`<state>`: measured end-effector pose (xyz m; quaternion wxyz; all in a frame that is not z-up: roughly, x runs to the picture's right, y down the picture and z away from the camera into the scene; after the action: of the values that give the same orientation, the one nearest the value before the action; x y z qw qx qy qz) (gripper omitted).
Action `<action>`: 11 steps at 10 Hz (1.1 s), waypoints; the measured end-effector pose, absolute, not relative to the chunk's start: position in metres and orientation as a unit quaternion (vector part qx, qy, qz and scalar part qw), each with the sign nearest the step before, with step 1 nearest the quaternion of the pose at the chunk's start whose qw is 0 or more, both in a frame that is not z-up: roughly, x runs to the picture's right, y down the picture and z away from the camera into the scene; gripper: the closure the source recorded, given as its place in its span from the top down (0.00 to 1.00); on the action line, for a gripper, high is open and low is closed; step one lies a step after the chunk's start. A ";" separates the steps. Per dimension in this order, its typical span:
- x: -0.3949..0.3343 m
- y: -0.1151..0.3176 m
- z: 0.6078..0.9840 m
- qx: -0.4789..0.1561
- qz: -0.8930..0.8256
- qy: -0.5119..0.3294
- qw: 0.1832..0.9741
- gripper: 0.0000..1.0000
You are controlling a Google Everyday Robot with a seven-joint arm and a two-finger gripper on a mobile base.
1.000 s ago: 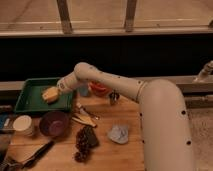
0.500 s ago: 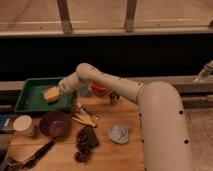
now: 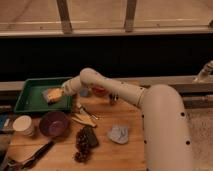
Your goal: Place apple in tray
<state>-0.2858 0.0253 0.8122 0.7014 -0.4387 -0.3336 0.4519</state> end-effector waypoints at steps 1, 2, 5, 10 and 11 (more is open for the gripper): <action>-0.289 0.022 0.811 -0.436 0.449 -0.337 0.703 0.00; -0.293 0.018 0.810 -0.434 0.444 -0.344 0.705 0.00; -0.292 0.014 0.811 -0.430 0.443 -0.349 0.705 0.03; -0.294 0.015 0.811 -0.431 0.443 -0.349 0.705 0.52; -0.294 0.015 0.811 -0.431 0.443 -0.349 0.705 0.61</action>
<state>-0.2938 0.0145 0.8109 0.7050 -0.4307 -0.3487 0.4426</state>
